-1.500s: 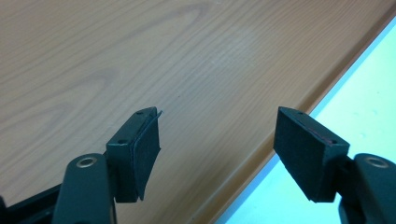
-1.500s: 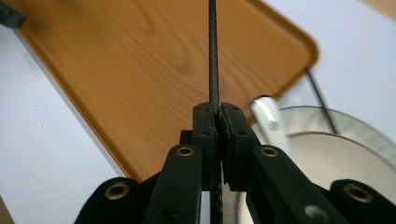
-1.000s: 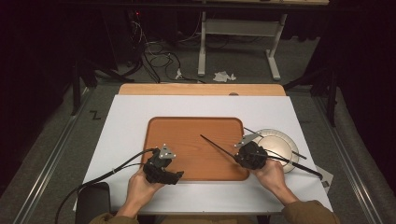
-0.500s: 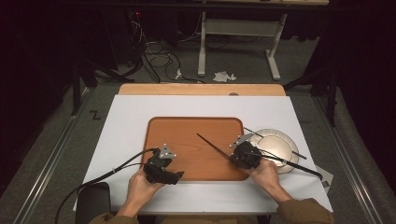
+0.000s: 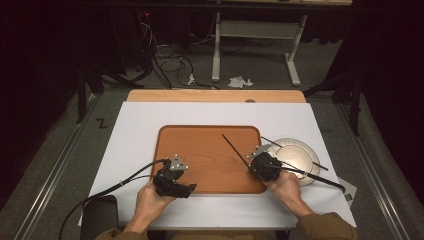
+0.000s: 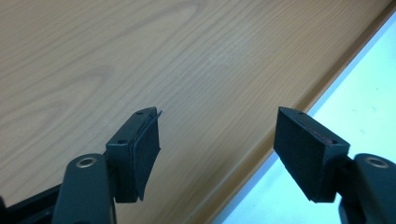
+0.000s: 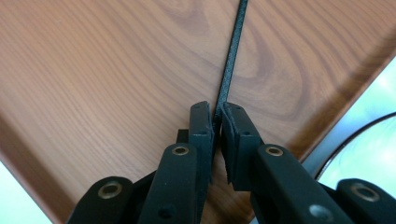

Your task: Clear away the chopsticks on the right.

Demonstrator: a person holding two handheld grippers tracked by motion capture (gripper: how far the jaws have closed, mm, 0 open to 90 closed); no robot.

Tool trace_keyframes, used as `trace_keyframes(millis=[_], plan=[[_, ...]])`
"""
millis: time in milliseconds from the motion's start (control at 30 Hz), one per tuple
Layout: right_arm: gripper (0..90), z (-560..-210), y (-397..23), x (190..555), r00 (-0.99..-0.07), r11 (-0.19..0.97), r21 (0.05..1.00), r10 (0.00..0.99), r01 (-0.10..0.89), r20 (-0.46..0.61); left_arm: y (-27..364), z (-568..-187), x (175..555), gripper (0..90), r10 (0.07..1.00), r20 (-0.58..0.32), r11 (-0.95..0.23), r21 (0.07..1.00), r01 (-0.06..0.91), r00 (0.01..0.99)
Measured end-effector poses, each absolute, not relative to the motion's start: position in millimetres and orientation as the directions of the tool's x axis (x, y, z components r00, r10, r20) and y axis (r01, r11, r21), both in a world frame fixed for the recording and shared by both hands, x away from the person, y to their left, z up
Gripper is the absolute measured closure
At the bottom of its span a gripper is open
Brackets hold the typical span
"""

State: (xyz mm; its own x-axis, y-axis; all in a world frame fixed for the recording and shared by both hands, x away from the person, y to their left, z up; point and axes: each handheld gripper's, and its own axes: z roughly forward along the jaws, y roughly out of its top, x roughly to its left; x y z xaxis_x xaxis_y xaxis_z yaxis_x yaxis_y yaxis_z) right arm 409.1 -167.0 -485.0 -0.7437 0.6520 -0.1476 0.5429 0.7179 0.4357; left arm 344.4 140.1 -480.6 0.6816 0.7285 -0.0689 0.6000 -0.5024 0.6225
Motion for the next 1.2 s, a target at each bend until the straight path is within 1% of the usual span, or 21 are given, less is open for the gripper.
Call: trace_keyframes(millis=[67,500,633,700,833,933,1100,1133,1200], plan=[[83.1,-485,-167,409,-0.735,0.71,0.433,0.662,0.555,-0.144,140,-481,345,31.2,0.728,-0.07,-0.502,0.622,0.601,0.682],[82.0,-485,-169,409,-0.726,0.71,0.435,0.668,0.555,-0.163,140,-481,345,31.2,0.726,-0.069,-0.507,0.619,0.601,0.684],[78.7,-484,-169,408,-0.731,0.713,0.434,0.663,0.551,-0.16,140,-480,344,31.2,0.727,-0.067,-0.505,0.622,0.599,0.683],[75.5,-481,-170,404,-0.74,0.71,0.457,0.655,0.535,-0.151,140,-481,345,31.2,0.727,-0.069,-0.505,0.619,0.601,0.683],[74.3,-475,-172,399,-0.747,0.701,0.478,0.652,0.529,-0.13,139,-482,346,31.2,0.727,-0.071,-0.508,0.615,0.603,0.684],[72.8,-464,-178,393,-0.762,0.696,0.522,0.635,0.493,-0.127,140,-482,345,31.2,0.727,-0.068,-0.508,0.616,0.602,0.683],[73.1,-449,-191,388,-0.768,0.681,0.568,0.628,0.462,-0.127,139,-482,345,31.2,0.727,-0.071,-0.508,0.613,0.605,0.682],[74.2,-442,-198,387,-0.765,0.662,0.595,0.633,0.456,-0.118,139,-482,346,31.2,0.726,-0.071,-0.509,0.613,0.604,0.684],[74.8,-439,-203,388,-0.765,0.655,0.605,0.634,0.452,-0.114,139,-482,345,31.3,0.728,-0.071,-0.508,0.613,0.605,0.682]])
